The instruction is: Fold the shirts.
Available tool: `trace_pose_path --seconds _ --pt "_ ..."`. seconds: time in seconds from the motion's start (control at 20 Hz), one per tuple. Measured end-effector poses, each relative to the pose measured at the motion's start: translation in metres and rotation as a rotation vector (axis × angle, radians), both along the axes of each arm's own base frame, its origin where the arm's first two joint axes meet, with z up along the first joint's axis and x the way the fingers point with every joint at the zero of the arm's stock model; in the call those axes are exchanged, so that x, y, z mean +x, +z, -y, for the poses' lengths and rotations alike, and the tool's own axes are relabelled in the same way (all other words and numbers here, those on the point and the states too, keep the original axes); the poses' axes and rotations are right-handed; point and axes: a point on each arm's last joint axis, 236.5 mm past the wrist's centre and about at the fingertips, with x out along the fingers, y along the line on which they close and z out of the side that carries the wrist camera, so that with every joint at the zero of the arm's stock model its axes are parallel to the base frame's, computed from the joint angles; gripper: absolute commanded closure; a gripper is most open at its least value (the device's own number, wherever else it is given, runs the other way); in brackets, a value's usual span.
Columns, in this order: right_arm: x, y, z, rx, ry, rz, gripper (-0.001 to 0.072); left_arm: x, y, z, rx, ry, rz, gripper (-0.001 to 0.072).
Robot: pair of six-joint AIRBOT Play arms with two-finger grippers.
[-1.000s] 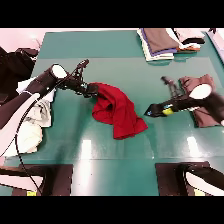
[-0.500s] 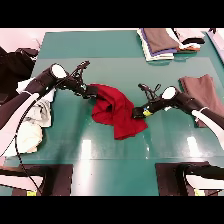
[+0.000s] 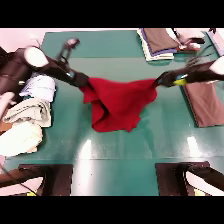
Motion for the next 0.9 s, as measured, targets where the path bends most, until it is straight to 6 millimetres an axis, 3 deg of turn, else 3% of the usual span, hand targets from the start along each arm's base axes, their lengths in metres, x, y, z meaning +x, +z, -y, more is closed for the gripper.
trace_pose_path --seconds 0.15,0.3,0.4,0.5,0.6,0.7,0.8,0.9 --pt "-0.017 0.087 0.038 -0.021 -0.079 0.195 0.0697 -0.024 0.097 -0.013 -0.038 0.001 0.216 0.0680" --pt "-0.045 0.161 0.067 -0.049 -0.163 0.377 0.0697 -0.067 0.190 -0.029 -0.092 0.006 0.435 0.0681" --pt "-0.063 0.200 0.082 -0.073 -0.218 0.475 0.0697 -0.100 0.238 -0.041 -0.124 0.008 0.556 0.0681" --pt "-0.078 0.229 0.094 -0.096 -0.265 0.551 0.0697 -0.125 0.272 -0.051 -0.144 0.015 0.650 0.0681" --pt "-0.090 0.253 0.105 -0.123 -0.307 0.606 0.0697 -0.138 0.289 -0.063 -0.128 0.032 0.709 0.0681" --pt "-0.093 0.264 0.111 -0.141 -0.326 0.621 0.0698 -0.137 0.287 -0.072 -0.084 0.053 0.714 0.0681" --pt "-0.083 0.260 0.115 -0.144 -0.319 0.588 0.0697 -0.126 0.268 -0.074 -0.034 0.055 0.666 0.0681" --pt "-0.060 0.242 0.115 -0.134 -0.289 0.519 0.0697 -0.105 0.230 -0.072 0.030 0.042 0.573 0.0680"
